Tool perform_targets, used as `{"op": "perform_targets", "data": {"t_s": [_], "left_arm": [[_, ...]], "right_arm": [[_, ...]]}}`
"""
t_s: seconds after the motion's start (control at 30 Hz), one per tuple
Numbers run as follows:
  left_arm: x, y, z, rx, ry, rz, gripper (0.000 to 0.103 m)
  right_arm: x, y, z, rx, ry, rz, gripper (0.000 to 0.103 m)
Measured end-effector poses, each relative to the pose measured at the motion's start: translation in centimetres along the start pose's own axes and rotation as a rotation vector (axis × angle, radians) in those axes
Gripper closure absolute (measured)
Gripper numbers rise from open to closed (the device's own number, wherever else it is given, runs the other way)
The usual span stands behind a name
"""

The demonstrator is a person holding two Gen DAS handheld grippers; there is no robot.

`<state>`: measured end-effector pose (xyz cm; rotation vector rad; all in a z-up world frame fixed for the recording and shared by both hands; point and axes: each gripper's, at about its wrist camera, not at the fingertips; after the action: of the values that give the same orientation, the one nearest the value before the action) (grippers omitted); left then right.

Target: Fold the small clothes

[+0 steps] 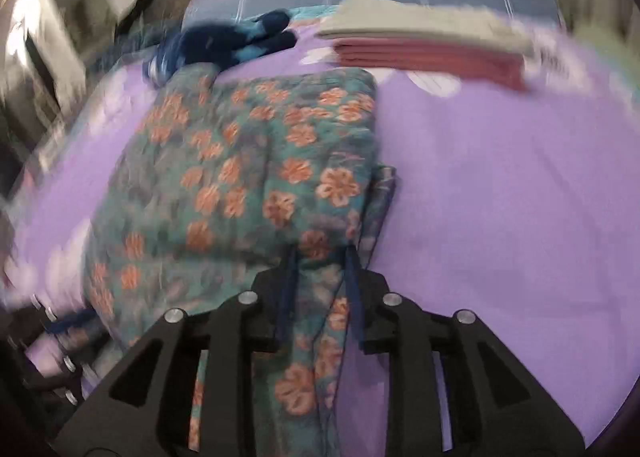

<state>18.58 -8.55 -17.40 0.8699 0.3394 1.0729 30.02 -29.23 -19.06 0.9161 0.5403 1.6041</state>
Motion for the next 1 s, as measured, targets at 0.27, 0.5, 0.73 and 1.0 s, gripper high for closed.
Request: {"op": "perform_targets", "data": {"t_s": [0.27, 0.5, 0.73, 1.0], "left_arm": [[2.4, 1.7, 0.5, -0.03, 0.093, -0.093, 0.074], [6.2, 1.4, 2.2, -0.04, 0.214, -0.131, 0.045], [8.7, -4.2, 5.2, 0.043, 0.313, -0.289, 0.037], [10.6, -9.5, 8.5, 0.084, 0.37, -0.395, 0.035]], "right_arm": [[-2.6, 4.8, -0.5, -0.039, -0.101, 0.053, 0.056], [-3.8, 4.5, -0.4, 0.021, -0.139, 0.145, 0.046], [-3.3, 1.2, 0.5, 0.107, -0.142, 0.236, 0.043], [-3.9, -2.1, 3.6, 0.157, -0.173, 0.343, 0.041]]}}
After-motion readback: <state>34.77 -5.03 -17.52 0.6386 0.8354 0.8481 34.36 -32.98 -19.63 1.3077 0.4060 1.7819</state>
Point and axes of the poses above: each gripper's, at about its wrist camera, not at the fingertips, and y roughly against the way its jaws point, x to its left, z to its top, and after that the axes turned 3 degrees about -y, right-handed
